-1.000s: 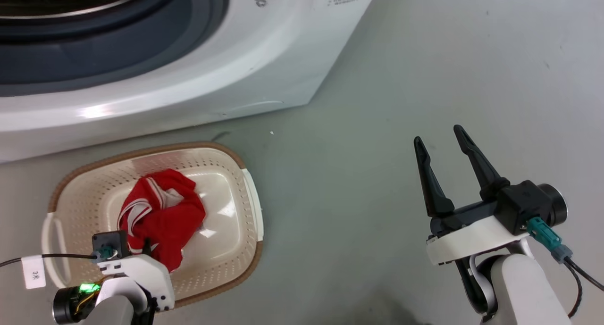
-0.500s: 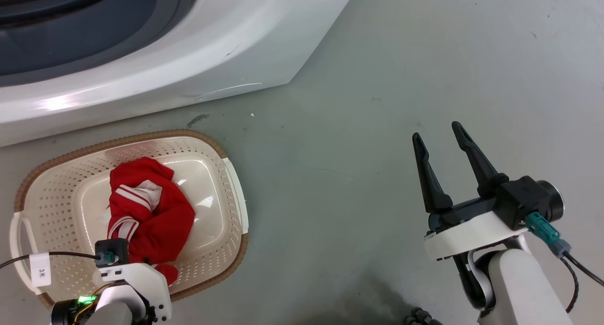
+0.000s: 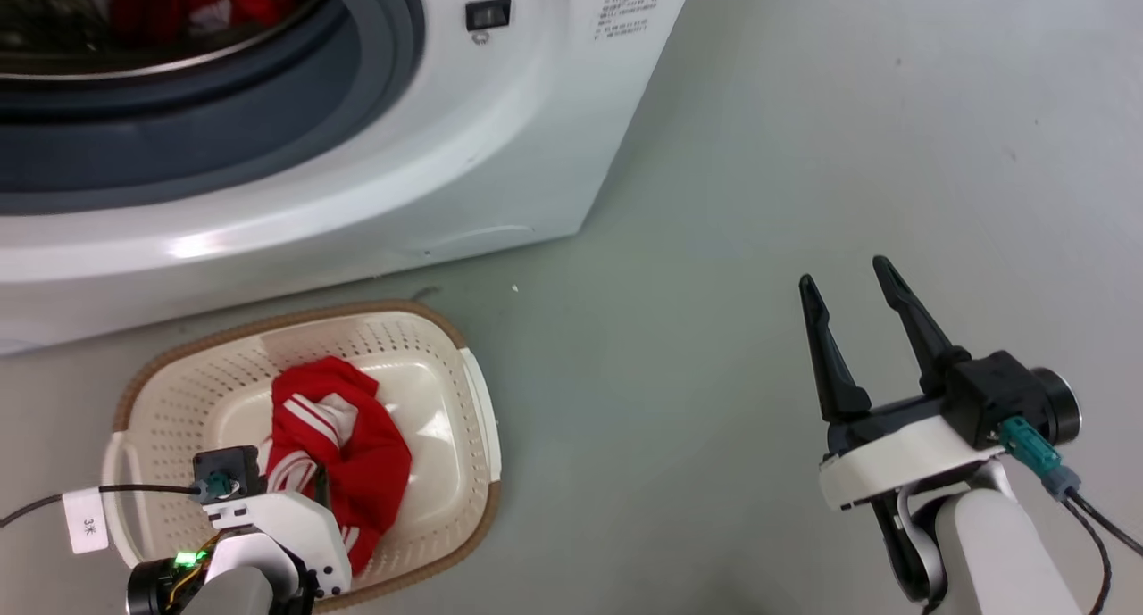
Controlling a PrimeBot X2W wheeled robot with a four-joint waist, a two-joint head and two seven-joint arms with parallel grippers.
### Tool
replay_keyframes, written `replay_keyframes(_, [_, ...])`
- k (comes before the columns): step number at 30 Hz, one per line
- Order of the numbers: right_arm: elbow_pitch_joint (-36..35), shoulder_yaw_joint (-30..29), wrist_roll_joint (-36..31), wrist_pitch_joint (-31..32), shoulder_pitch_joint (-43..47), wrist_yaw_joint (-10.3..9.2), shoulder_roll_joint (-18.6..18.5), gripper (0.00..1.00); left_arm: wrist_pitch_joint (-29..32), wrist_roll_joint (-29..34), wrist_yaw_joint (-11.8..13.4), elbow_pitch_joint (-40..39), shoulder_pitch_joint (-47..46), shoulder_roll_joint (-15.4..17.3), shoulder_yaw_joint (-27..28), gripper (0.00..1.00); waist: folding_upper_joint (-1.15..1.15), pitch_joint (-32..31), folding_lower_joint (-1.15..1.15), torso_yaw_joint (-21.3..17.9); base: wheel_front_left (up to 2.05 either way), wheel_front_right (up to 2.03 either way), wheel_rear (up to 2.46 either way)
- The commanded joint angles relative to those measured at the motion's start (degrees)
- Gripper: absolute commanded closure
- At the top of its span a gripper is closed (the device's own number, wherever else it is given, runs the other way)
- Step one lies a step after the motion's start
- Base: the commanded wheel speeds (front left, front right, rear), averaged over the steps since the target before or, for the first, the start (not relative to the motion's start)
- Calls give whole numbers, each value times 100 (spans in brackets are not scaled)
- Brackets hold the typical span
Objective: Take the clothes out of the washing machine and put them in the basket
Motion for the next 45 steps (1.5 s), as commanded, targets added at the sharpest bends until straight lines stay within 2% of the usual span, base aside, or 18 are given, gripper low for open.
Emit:
replay_keyframes(1, [31, -40, -45, -9, 93, -4, 6, 0, -37, -32, -43, -143, 105, -40, 56, 0, 0, -395, 0, 147, 0, 0, 0])
replay_keyframes(5, [103, -134, -146, 10, 262, -4, 6, 0, -35, 42, -42, -604, 388, -68, 207, 0, 0, -848, 0, 277, 0, 0, 0])
replay_keyframes(13, [7, -221, -208, 157, 562, -4, 6, 0, -30, 236, -2, -1836, 698, -136, 772, 0, 0, -1346, 0, 429, 0, 0, 0])
replay_keyframes(19, [-83, -266, -263, 281, 735, -4, 6, 0, -30, 592, 49, -2804, 778, -165, 1168, 0, 0, -1586, 0, 394, 0, 0, 0])
replay_keyframes(24, [-158, -232, -208, 325, 829, -4, 6, 0, -30, 825, 61, -3219, 543, -126, 1402, 0, 0, -1669, 0, 246, 0, 0, 0])
replay_keyframes(29, [-207, -141, -112, 320, 827, -4, 7, 0, -30, 991, 7, -3074, 137, 28, 1474, 0, 0, -1612, 0, 26, 0, 0, 0])
replay_keyframes(35, [-168, -46, -20, 267, 772, -4, 7, 0, 103, 1079, -138, -2345, -638, 356, 1425, 0, 0, -1417, 0, -302, 0, 0, 0])
replay_keyframes(45, [-15, 219, 291, 99, 541, -4, 9, 0, 578, 1082, -320, -1204, -1917, 1164, 1450, 0, 0, -827, 0, -972, 0, 0, 0])
